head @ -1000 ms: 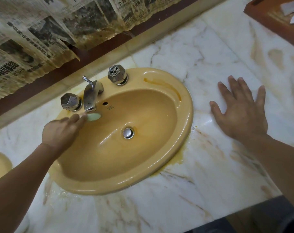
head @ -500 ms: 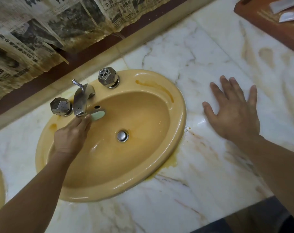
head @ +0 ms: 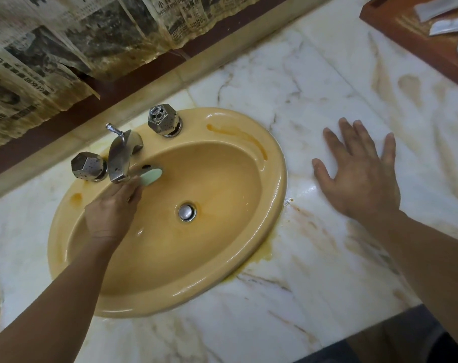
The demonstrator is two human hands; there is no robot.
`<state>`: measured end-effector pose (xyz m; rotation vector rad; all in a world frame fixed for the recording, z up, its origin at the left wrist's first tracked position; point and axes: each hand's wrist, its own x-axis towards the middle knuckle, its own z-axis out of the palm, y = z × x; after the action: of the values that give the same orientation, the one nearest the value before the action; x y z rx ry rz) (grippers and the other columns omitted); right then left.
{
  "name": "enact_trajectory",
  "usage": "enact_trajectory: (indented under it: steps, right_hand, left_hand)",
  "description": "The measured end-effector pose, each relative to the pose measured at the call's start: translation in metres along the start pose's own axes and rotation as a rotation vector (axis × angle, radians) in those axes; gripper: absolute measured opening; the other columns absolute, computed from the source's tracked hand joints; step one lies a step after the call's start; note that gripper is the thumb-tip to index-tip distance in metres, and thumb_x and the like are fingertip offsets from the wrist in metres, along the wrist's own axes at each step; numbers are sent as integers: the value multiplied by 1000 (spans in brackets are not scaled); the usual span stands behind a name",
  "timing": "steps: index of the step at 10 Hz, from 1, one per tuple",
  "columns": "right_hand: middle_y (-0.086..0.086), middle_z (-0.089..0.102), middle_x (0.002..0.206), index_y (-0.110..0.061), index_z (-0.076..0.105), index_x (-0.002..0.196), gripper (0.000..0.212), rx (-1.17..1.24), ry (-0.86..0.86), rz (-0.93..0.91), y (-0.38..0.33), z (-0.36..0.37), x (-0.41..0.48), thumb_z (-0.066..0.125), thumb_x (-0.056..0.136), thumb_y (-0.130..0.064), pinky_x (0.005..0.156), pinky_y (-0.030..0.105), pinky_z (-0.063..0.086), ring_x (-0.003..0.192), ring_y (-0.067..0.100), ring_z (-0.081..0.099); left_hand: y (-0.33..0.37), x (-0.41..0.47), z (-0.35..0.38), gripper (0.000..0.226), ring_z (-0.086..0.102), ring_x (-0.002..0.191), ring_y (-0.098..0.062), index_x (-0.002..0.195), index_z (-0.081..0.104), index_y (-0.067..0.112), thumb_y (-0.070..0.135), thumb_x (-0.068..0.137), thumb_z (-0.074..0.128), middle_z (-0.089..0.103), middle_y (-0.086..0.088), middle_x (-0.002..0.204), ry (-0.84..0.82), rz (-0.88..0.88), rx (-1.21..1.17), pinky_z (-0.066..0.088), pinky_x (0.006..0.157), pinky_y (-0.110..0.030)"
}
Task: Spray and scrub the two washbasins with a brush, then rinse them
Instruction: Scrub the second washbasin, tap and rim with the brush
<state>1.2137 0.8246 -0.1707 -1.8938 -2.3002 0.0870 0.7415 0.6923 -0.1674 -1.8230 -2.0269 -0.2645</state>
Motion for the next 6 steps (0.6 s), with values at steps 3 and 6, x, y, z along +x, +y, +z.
enact_trajectory:
  steps: [3,6]
  right_hand:
    - [1,19,169,-26,29,159,67,-3,-2,0,1,0,0,23,101,-60,123,62,6,156,20,11]
    - [2,19,168,-26,29,159,68,-8,2,-4,0,0,1,22,101,-60,122,62,6,156,21,12]
  left_hand:
    - [3,2,0,22,69,66,-34,115,77,18,30,99,69,76,-8,95,-7,53,14,47,45,-36]
    - [16,-10,6,36,65,65,-36,105,76,22,45,103,48,68,-5,84,-412,-19,36,46,50,-35]
